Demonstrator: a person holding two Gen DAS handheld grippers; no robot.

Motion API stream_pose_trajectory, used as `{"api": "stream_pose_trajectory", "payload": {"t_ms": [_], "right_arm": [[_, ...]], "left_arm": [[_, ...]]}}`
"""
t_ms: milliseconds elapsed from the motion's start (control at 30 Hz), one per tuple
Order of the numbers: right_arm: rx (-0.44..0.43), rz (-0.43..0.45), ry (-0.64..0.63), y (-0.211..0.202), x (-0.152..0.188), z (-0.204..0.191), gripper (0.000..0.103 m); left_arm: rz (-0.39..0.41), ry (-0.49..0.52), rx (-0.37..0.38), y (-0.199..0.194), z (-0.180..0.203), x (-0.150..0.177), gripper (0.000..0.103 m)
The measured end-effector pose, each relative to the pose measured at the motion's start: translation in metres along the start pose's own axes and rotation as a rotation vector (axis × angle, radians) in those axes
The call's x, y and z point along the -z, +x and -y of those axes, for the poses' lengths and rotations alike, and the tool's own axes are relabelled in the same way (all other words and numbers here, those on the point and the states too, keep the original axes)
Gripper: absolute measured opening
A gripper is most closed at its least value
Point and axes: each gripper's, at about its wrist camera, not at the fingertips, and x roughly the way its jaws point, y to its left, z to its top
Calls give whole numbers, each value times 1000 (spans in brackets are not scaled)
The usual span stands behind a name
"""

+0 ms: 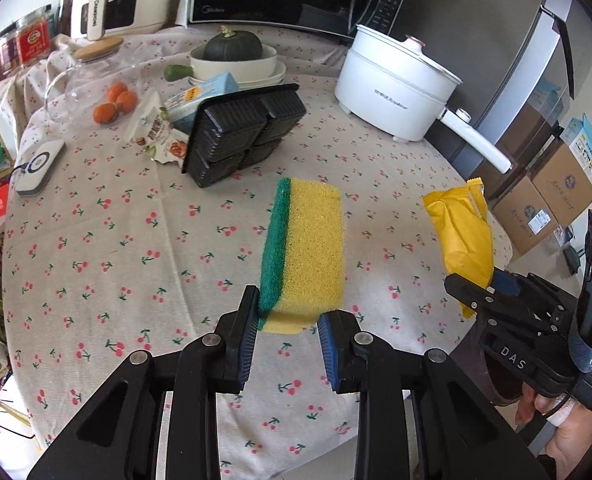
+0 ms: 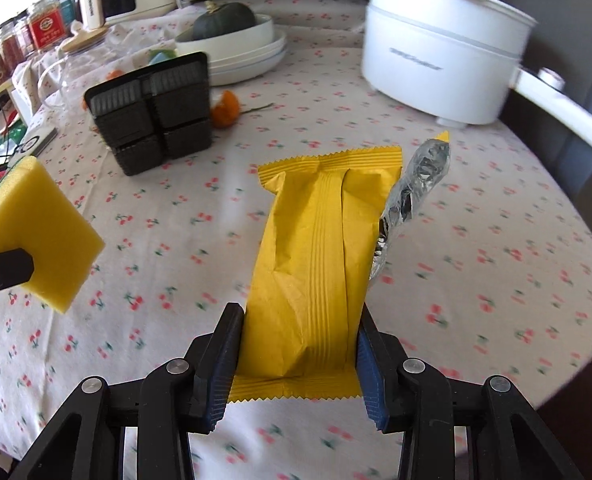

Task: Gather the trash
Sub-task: 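Carry the sponge and yellow wrapper over the brown bin with both tools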

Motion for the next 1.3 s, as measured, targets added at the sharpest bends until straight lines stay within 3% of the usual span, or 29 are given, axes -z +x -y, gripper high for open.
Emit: {"api": "stream_pose_trajectory", "payload": {"t_ms": [433, 933, 1100, 1300], "right_arm": [[118, -12, 125, -63, 48, 111, 47], [217, -57, 266, -110, 126, 209, 47], [234, -82, 285, -117, 149, 223, 47], [245, -102, 293, -116, 161, 235, 47]], "left_arm": [[-29, 137, 155, 23, 126, 10, 30], [-87, 300, 381, 44, 251, 61, 30], [-113, 357, 383, 62, 273, 79, 30], [-134, 355, 342, 80, 271, 80, 34]]}}
